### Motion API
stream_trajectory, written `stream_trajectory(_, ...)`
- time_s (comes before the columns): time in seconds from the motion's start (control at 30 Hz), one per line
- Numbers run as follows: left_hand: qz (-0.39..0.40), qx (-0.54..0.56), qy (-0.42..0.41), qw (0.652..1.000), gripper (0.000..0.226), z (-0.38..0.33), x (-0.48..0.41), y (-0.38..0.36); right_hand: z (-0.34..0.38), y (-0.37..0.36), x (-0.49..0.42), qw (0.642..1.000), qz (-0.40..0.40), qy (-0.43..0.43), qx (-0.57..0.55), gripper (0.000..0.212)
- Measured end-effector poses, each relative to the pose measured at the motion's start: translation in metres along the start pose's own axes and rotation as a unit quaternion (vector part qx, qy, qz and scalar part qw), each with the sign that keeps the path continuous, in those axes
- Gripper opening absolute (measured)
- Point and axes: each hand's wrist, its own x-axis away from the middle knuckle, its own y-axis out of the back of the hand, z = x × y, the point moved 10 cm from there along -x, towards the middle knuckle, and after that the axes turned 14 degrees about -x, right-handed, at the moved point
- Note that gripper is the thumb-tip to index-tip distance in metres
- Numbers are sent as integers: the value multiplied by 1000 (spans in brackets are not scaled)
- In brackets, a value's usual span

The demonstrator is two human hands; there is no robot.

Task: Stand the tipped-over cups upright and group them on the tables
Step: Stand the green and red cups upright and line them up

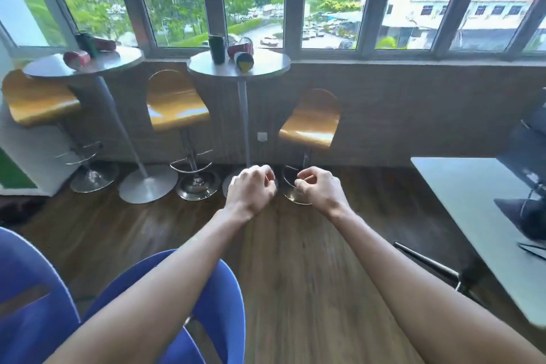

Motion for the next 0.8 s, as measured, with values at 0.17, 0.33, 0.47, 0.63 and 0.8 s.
stream_trajectory(0.17,-32,-1,16,999,14,1,-100,-5,24,4,-101,999,4,31,-12,18)
stream_trajectory(0.33,-49,11,51,997,13,31,-220,-21,54,-20,-228,998,17,67,-6,17)
stream_trajectory(0.47,-48,21,84,995,14,60,-306,-26,83,-40,-322,996,38,83,-2,21)
stream_trajectory(0.63,-57,24,112,992,13,100,-408,-24,110,-65,-431,993,53,100,-19,25)
stream_trajectory(0.8,-94,28,133,986,16,148,-518,-20,132,-98,-547,989,65,129,-19,29)
